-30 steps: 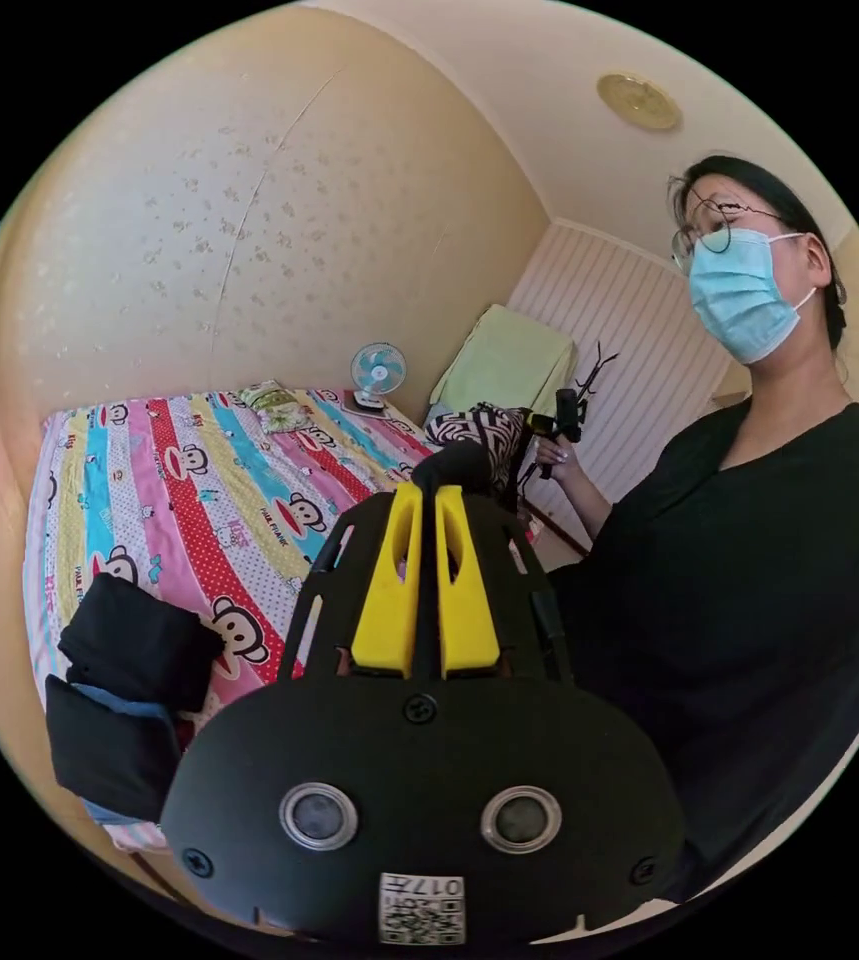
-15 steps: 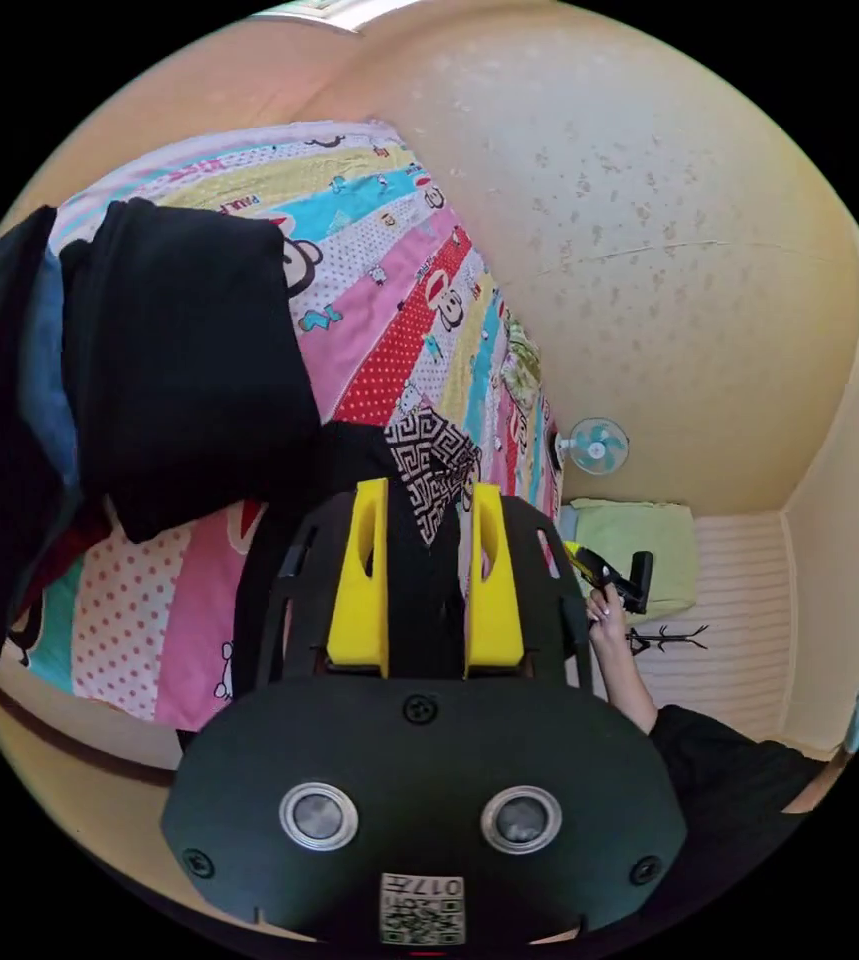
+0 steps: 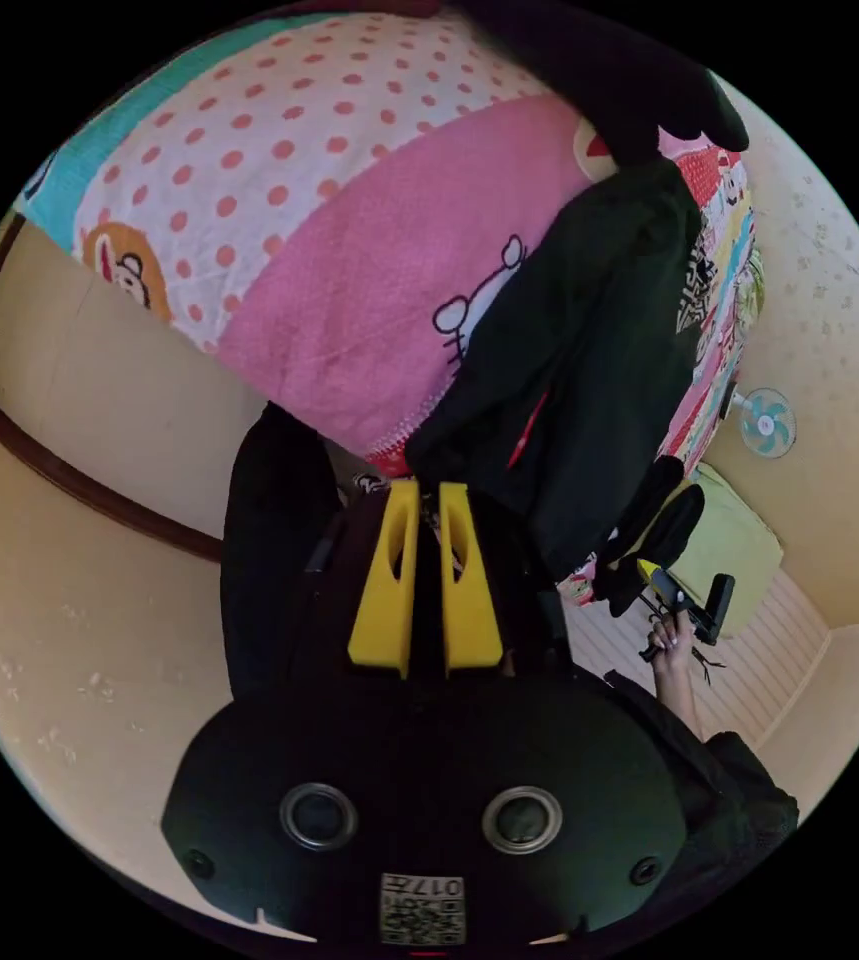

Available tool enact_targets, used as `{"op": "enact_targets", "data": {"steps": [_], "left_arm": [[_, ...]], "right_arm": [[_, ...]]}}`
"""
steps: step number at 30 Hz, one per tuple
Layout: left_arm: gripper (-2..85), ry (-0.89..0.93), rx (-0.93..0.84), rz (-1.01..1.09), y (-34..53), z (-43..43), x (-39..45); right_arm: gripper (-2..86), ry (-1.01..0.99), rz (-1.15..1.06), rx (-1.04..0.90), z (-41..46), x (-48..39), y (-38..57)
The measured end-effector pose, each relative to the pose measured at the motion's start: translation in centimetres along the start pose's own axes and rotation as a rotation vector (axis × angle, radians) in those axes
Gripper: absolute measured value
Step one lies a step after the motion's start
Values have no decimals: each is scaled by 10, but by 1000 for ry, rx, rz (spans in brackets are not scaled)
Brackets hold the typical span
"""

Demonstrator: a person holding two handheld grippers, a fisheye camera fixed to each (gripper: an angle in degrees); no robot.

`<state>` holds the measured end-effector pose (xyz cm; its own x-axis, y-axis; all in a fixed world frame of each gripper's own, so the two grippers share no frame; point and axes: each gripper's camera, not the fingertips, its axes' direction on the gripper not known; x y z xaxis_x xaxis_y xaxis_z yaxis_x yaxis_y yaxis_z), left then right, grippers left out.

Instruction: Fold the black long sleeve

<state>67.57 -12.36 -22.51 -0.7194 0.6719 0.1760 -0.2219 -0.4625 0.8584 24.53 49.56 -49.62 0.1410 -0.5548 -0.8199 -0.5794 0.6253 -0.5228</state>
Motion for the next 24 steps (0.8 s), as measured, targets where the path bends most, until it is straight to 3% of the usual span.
{"op": "enact_targets", "data": {"steps": [5,8,10,14,17,21,24], "left_arm": [[57,-235,423,-86,19,-143,-29],[108,-99,471,-135,20,-181,-62],[114,-1,433,-109,17,-179,-71],[116,177,172,116,-3,-133,-49],[116,158,33,274,-13,-102,-19],[123,78,-116,418,-32,-74,3],[125,29,-166,475,-46,-65,5]], "right_arm": [[78,97,93,-22,21,33,14],[98,184,125,-81,50,50,11],[104,218,154,-160,82,65,7],[61,148,171,-330,130,87,1],[35,150,1,-474,138,81,-1],[30,420,-161,-340,51,69,15],[36,642,-5,-77,-53,90,41]]}}
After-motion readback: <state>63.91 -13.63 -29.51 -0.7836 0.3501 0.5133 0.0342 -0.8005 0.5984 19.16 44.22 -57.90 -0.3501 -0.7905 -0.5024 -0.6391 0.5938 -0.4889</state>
